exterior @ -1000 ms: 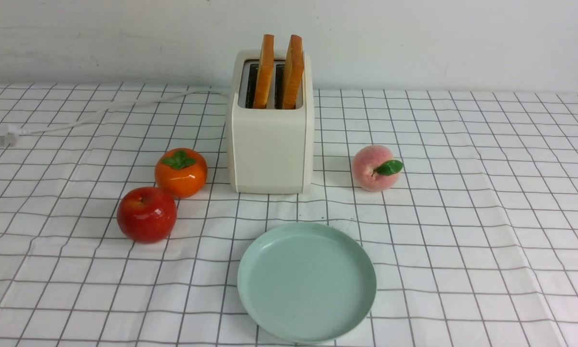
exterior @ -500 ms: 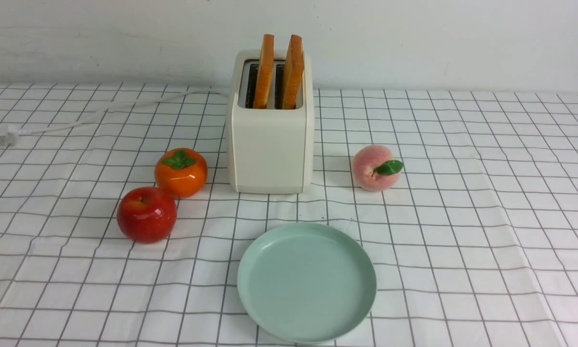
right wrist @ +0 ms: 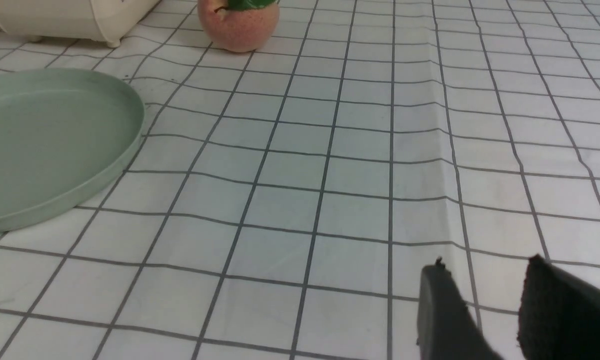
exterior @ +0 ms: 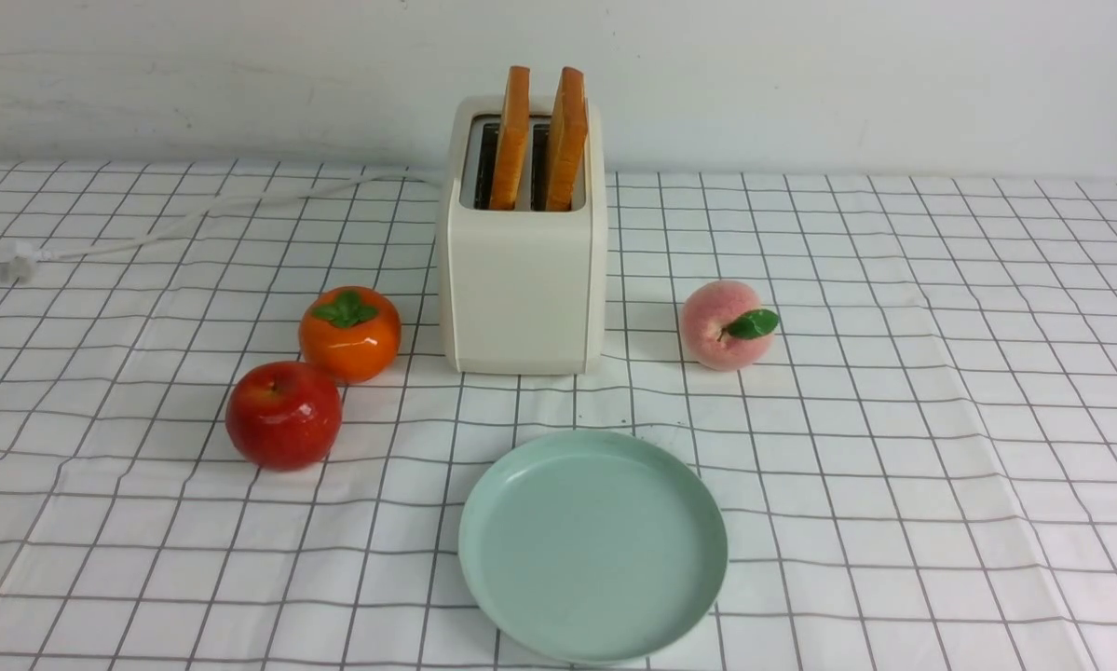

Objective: Take toasted bread from bread machine on white checkered table place on plate.
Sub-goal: 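Reach for a toast slice standing in the toaster with the left gripper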

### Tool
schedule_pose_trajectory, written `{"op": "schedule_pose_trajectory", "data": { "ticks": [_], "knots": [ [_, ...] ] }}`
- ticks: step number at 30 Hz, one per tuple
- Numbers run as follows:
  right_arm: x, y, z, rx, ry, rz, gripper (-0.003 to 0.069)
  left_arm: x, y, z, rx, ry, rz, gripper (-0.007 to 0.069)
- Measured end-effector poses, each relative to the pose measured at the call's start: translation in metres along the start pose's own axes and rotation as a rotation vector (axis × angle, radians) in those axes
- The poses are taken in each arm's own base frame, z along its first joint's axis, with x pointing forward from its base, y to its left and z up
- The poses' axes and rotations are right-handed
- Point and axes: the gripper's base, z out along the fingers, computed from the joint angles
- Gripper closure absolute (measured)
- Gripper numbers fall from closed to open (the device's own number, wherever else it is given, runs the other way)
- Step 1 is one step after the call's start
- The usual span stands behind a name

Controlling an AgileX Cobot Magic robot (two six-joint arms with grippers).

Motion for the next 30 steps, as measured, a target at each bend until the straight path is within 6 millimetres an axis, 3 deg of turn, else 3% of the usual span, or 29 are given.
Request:
{"op": "schedule_pose_trajectory", "data": {
  "ticks": [6, 9, 13, 19, 21, 24, 27, 30],
  "knots": [
    [0.0, 0.0, 0.0, 0.0, 0.0, 0.0, 0.0419, -0.005, -0.002, 0.0, 0.024, -0.051, -0.027, 0.0401],
    [0.0, 0.0, 0.0, 0.0, 0.0, 0.0, 0.0419, -0.012, -0.007, -0.001, 0.084, -0.123, -0.168, 0.0397],
    [0.0, 0.0, 0.0, 0.0, 0.0, 0.0, 0.0419, -0.026, -0.011, -0.004, 0.199, -0.244, -0.578, 0.0396],
    [0.0, 0.0, 0.0, 0.0, 0.0, 0.0, 0.0419, -0.037, -0.007, -0.008, 0.248, -0.36, -0.803, 0.039],
    [0.0, 0.0, 0.0, 0.0, 0.0, 0.0, 0.0419, -0.038, -0.011, -0.009, 0.259, -0.326, -0.805, 0.04],
    [0.0, 0.0, 0.0, 0.0, 0.0, 0.0, 0.0419, -0.052, -0.024, -0.018, 0.29, -0.236, -0.735, 0.0475],
    [0.0, 0.0, 0.0, 0.0, 0.0, 0.0, 0.0419, -0.078, -0.042, -0.023, 0.276, -0.079, -0.602, 0.0587],
    [0.0, 0.0, 0.0, 0.0, 0.0, 0.0, 0.0419, -0.102, -0.055, -0.018, 0.218, 0.098, -0.451, 0.0638]
  ]
}}
